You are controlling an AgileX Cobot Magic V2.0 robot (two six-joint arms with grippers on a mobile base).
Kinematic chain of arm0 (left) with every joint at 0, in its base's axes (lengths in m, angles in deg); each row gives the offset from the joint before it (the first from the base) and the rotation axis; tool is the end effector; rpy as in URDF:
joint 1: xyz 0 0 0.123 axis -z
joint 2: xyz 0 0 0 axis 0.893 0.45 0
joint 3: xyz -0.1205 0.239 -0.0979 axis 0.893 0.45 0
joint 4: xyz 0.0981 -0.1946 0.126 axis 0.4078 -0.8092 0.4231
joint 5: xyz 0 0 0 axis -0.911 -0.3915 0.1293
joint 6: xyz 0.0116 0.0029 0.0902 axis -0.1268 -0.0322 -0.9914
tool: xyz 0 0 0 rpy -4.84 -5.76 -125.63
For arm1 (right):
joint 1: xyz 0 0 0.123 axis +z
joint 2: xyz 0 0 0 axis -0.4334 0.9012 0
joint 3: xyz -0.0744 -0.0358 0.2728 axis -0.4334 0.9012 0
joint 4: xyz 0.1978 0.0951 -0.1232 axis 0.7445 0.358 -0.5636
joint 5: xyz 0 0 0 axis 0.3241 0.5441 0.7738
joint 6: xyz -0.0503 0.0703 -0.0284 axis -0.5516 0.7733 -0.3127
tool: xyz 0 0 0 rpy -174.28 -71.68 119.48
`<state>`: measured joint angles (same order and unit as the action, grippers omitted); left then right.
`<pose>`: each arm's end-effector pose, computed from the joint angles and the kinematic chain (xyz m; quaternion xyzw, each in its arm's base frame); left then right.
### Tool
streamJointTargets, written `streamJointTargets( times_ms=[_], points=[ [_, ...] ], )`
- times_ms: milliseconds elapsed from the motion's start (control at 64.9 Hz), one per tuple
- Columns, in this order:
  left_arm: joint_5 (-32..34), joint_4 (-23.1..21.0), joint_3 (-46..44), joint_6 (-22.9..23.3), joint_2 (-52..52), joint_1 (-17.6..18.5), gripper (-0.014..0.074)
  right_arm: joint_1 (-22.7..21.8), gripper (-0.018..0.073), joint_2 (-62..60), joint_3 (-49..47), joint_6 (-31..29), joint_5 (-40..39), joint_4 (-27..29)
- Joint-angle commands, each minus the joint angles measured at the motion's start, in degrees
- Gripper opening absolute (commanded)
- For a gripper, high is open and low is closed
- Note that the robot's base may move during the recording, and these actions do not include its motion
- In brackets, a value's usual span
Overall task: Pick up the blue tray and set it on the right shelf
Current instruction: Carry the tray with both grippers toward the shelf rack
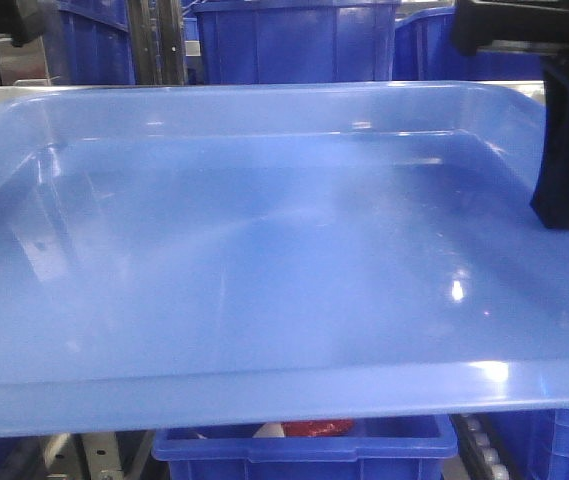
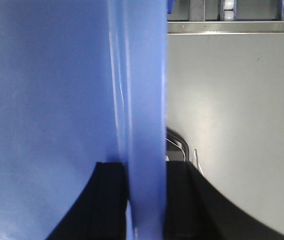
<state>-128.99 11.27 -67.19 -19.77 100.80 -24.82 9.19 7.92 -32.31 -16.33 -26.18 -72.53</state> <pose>0.1831 -0.1397 0.3012 0.0003 0.9899 -0.0673 0.1244 0.1958 0.1312 0.2969 0.0365 0.9857 0.0791 0.1440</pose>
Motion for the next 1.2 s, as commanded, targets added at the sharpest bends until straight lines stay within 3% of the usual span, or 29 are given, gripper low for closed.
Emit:
streamJointTargets(
  times_ms=[0, 955, 1187],
  points=[
    [0.42, 0.54, -1.42, 1.13, -1.45, 0.45, -0.002, 0.02, 0.0147, -1.58, -1.62, 0.33, -0.93, -0.7],
    [1.11, 0.29, -1.42, 1.13, -1.45, 0.45, -0.002, 0.02, 0.0147, -1.58, -1.62, 0.39, -1.1, -0.64],
    [4.28, 3.4, -3.96, 0.69, -1.45, 0.45, -0.002, 0.02, 0.0147, -1.58, -5.18, 0.33, 1.51, -0.64]
  ],
)
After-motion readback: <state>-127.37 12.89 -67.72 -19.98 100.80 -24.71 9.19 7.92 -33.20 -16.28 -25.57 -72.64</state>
